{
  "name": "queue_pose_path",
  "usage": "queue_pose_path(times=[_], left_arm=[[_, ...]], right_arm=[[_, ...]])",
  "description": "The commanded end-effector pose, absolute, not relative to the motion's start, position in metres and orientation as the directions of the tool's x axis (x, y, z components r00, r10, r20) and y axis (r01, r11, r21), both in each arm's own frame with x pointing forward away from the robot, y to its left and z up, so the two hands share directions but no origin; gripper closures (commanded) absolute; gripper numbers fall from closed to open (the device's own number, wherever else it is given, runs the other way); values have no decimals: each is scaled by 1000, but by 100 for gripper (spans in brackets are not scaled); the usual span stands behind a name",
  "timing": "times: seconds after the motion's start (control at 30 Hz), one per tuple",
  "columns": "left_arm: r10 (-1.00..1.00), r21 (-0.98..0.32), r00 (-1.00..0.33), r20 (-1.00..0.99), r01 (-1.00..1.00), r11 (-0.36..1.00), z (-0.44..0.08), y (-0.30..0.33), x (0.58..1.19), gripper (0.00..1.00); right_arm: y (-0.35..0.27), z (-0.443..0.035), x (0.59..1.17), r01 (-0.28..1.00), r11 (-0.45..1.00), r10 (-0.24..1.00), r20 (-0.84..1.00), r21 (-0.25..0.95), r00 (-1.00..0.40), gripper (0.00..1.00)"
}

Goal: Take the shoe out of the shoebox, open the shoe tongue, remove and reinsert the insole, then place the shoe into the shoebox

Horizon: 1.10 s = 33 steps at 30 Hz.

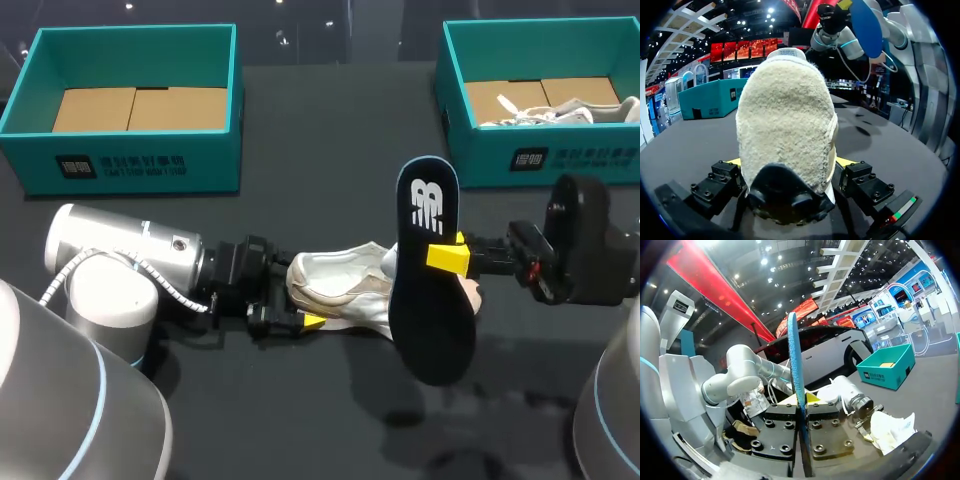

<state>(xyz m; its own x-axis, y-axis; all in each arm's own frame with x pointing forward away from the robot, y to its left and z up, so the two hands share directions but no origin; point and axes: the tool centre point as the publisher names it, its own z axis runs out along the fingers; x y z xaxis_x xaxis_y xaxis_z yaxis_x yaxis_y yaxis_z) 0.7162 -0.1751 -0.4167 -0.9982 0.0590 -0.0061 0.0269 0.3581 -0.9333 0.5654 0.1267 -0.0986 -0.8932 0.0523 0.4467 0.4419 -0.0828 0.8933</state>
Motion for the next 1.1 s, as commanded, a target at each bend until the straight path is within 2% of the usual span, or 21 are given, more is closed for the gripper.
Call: queue_pose_path(times=[0.03, 0.17, 0.23, 0.87, 1.1], left_arm=[[77, -898, -997, 7, 27, 440, -404, -165, 716, 0], [87, -828, -996, 25, 29, 561, -397, -155, 717, 0], [137, -754, -990, -17, 103, 648, -387, -145, 715, 0], [137, -754, -990, -17, 103, 648, -387, -145, 715, 0], [146, -652, -989, 7, 106, 751, -376, -147, 704, 0]], right_arm=[[125, -96, 557, 441, -85, 111, 448, 893, -887, 100], [125, -96, 557, 441, -85, 111, 448, 893, -887, 100], [125, -96, 557, 441, -85, 111, 448, 893, -887, 100], [125, -96, 557, 441, -85, 111, 448, 893, -887, 100], [125, -96, 557, 441, -85, 111, 448, 893, -887, 100]])
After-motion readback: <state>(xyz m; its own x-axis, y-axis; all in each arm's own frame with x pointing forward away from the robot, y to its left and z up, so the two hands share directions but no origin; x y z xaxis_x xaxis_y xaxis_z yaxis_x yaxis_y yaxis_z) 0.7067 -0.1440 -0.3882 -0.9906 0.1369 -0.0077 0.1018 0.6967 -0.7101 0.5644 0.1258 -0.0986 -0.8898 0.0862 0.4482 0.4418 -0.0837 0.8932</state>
